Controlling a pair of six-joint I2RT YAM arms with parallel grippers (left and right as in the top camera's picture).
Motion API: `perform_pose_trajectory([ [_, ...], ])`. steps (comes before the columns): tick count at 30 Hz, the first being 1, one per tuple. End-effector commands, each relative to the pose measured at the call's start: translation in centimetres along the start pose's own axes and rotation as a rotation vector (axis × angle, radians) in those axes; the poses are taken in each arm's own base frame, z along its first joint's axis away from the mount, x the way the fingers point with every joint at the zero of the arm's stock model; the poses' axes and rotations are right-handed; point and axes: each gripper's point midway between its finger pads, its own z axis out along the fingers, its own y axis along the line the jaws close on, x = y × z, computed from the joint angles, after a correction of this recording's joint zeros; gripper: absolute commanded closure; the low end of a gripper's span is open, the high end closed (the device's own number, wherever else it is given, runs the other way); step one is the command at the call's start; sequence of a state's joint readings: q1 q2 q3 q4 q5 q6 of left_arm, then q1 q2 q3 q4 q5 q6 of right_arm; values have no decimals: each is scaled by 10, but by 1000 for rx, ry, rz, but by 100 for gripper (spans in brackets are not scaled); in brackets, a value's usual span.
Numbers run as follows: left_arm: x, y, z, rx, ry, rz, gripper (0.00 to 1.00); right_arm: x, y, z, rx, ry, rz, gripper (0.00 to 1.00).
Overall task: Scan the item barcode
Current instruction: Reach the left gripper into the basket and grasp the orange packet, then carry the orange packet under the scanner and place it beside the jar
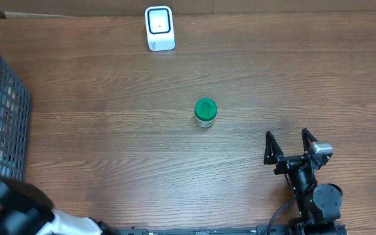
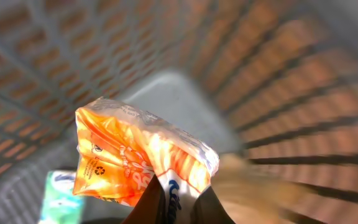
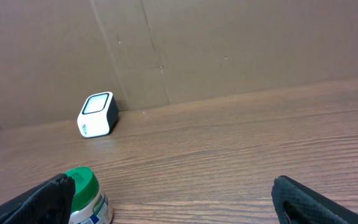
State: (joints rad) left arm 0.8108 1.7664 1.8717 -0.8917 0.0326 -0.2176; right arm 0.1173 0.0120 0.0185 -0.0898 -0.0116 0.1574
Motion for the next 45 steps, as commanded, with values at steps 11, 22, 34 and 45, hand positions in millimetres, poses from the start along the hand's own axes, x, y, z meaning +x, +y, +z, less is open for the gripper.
perform_pose_trajectory([
  [11, 109, -183, -174, 428, 91, 312, 96, 1, -2, 0, 4, -6, 3, 0],
  [22, 351, -269, -150, 559, 544, 1065, 96, 1, -2, 0, 3, -5, 3, 0],
  [34, 493, -263, -81, 431, 670, 1637, 96, 1, -2, 0, 4, -6, 3, 0],
  [45, 482, -286, -86, 409, 607, 1550, 15, 1, -2, 0, 4, -6, 3, 0],
])
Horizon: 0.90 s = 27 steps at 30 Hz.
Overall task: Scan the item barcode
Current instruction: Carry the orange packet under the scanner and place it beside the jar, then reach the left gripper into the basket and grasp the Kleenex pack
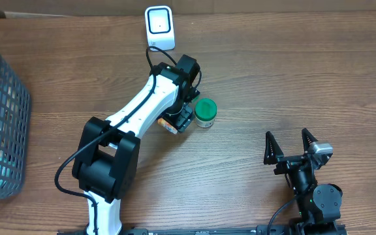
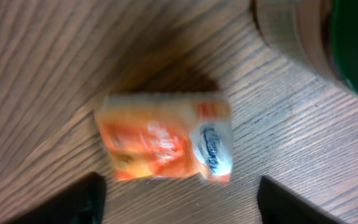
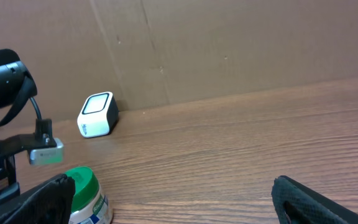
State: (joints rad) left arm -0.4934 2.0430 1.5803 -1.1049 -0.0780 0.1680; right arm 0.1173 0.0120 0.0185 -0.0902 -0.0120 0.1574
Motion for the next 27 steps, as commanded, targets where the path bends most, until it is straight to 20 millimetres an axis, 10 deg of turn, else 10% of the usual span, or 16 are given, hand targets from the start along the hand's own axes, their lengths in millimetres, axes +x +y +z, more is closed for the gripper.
perform_pose_trajectory([
  [1, -20, 11, -22, -52, -65, -72, 15, 1, -2, 0, 4, -6, 3, 0],
  [7, -50, 35, -103, -104, -247, -258, 15, 1, -2, 0, 4, -6, 3, 0],
  [12, -35, 77, -193, -163, -439, -508, 0, 1, -2, 0, 4, -6, 3, 0],
  [20, 115, 200, -285, -285, -602, -1118, 0, 1, -2, 0, 4, -6, 3, 0],
  [27, 256, 282, -279, -422, -545, -1651, 2, 1, -2, 0, 4, -6, 3, 0],
])
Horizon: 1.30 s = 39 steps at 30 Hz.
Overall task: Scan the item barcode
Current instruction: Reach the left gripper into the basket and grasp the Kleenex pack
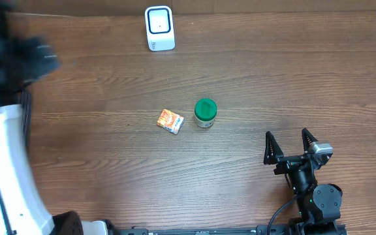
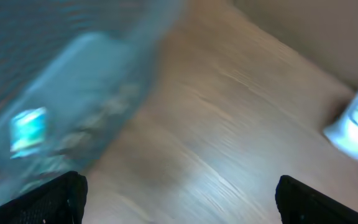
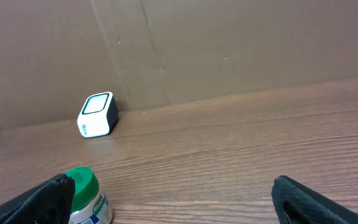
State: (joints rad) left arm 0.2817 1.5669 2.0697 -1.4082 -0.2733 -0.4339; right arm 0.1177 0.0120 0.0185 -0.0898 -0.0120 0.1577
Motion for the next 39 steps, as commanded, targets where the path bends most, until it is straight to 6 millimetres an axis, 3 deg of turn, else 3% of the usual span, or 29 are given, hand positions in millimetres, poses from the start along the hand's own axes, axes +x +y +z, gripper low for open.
perform_pose_trajectory([
  [1, -12, 64, 22, -142, 12, -241, 2, 1, -2, 0, 5, -6, 2, 0],
  [6, -9, 130, 47, -279, 30, -364, 2, 1, -2, 0, 4, -6, 2, 0],
  [9, -8, 162, 65, -360, 26, -346, 4, 1, -2, 0, 5, -6, 2, 0],
  [13, 5, 193, 92, -426, 83, -247, 18, 1, -2, 0, 4, -6, 2, 0],
  [18, 29, 227, 131, -483, 167, -272, 21, 1, -2, 0, 4, -6, 2, 0],
  [23, 37, 240, 176, -492, 223, -233, 27, 1, -2, 0, 5, -6, 2, 0],
  [27, 46, 241, 211, -470, 280, -165, 41, 1, -2, 0, 5, -6, 2, 0],
  [31, 66, 248, 240, -491, 353, -156, 41, 1, -2, 0, 4, -6, 2, 0],
  [39, 97, 264, 267, -526, 458, -162, 42, 1, -2, 0, 4, -6, 2, 0],
])
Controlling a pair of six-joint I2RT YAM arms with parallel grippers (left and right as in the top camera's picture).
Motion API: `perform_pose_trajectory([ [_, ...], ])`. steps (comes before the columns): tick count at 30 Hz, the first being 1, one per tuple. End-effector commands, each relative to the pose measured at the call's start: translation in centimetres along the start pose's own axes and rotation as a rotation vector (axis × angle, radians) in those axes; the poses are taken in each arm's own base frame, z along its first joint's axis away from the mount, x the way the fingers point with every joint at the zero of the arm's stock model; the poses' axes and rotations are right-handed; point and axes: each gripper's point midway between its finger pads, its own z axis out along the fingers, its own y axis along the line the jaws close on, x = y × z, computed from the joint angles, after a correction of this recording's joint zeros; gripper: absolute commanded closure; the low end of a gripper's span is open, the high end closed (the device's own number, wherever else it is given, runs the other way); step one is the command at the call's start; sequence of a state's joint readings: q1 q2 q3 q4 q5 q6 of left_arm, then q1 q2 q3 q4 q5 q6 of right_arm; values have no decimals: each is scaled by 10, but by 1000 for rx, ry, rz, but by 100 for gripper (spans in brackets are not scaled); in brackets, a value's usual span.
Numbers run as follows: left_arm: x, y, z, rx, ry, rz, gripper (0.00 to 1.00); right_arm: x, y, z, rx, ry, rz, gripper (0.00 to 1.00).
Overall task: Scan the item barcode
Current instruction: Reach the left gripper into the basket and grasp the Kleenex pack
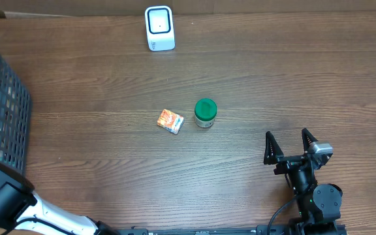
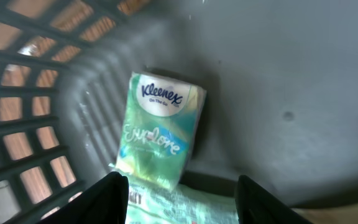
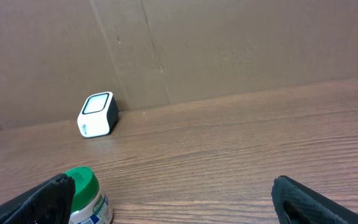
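The white barcode scanner (image 1: pixel 160 27) stands at the table's far edge, also in the right wrist view (image 3: pixel 98 114). An orange packet (image 1: pixel 170 121) lies mid-table, just left of a green-lidded jar (image 1: pixel 205 113). My left gripper (image 2: pixel 182 186) is open inside the grey basket. It hovers over a green Kleenex tissue pack (image 2: pixel 160 137) and a second printed packet (image 2: pixel 188 208) beneath it. My right gripper (image 1: pixel 292 147) rests open near the front right, with nothing between its fingers (image 3: pixel 309 199).
Only the left arm's body (image 1: pixel 5 202) shows in the overhead view, at the bottom left corner. The basket's mesh wall (image 2: pixel 23 124) rises close on the left of the left gripper. A cardboard wall (image 3: pixel 229 50) backs the table behind the scanner.
My left arm was over the table's left side beside the basket, its view blurred. Now its open gripper is down inside the basket above the green tissue pack. The packet, jar and right arm are unmoved.
My left gripper was first shut on the orange packet inside the basket. Then it stood open above that packet, which lay on the table beside the jar. After that the arm was at the left by the basket, and now it is inside it.
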State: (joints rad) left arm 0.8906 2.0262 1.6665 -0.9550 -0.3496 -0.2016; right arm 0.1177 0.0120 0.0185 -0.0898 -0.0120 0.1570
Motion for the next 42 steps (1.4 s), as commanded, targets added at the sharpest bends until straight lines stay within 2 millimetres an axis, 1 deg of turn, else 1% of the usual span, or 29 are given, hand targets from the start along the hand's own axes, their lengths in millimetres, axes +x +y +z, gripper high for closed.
perform_pose_trajectory([
  [1, 9, 7, 20, -39, 46, 21, 43, 1, -2, 0, 5, -6, 3, 0],
  [2, 9, 7, 22, -42, 51, 22, 46, 1, -2, 0, 5, -6, 3, 0],
  [3, 10, 7, 23, -43, 54, 19, 52, 1, -2, 0, 4, -6, 3, 0],
  [4, 10, 8, 24, -45, 56, 10, 55, 1, -2, 0, 5, -6, 3, 0],
  [9, 11, 11, 35, -51, 71, -22, 55, 1, -2, 0, 5, -6, 3, 0],
  [13, 15, 6, 49, -55, 90, -13, 54, 1, -2, 0, 5, -6, 3, 0],
  [18, 20, 2, 64, -59, 114, 7, 56, 1, -2, 0, 5, -6, 3, 0],
  [19, 20, 1, 65, -59, 115, 7, 59, 1, -2, 0, 5, -6, 3, 0],
  [20, 20, 1, 66, -59, 117, 8, 67, 1, -2, 0, 5, -6, 3, 0],
  [22, 20, 1, 66, -59, 117, 8, 96, 1, -2, 0, 5, -6, 3, 0],
  [25, 21, 2, 64, -60, 122, 10, 96, 1, -2, 0, 5, -6, 3, 0],
  [28, 22, 4, 54, -61, 133, 17, 96, 1, -2, 0, 5, -6, 3, 0],
  [31, 13, 7, 31, -59, 116, -18, 96, 1, -2, 0, 5, -6, 3, 0],
  [34, -3, 13, -5, -46, 61, -51, 96, 1, -2, 0, 4, -6, 3, 0],
  [35, -10, 16, -21, -38, 30, -62, 96, 1, -2, 0, 5, -6, 3, 0],
  [36, -17, 18, -39, -28, -6, -78, 96, 1, -2, 0, 5, -6, 3, 0],
  [37, -30, 23, -73, -4, -83, -114, 96, 1, -2, 0, 5, -6, 3, 0],
  [38, -37, 27, -94, 14, -132, -137, 96, 1, -2, 0, 5, -6, 3, 0],
  [40, -47, 31, -138, 66, -230, -191, 96, 1, -2, 0, 5, -6, 3, 0],
  [41, -50, 31, -158, 103, -274, -212, 96, 1, -2, 0, 5, -6, 3, 0],
  [42, -52, 30, -184, 159, -325, -235, 96, 1, -2, 0, 5, -6, 3, 0],
])
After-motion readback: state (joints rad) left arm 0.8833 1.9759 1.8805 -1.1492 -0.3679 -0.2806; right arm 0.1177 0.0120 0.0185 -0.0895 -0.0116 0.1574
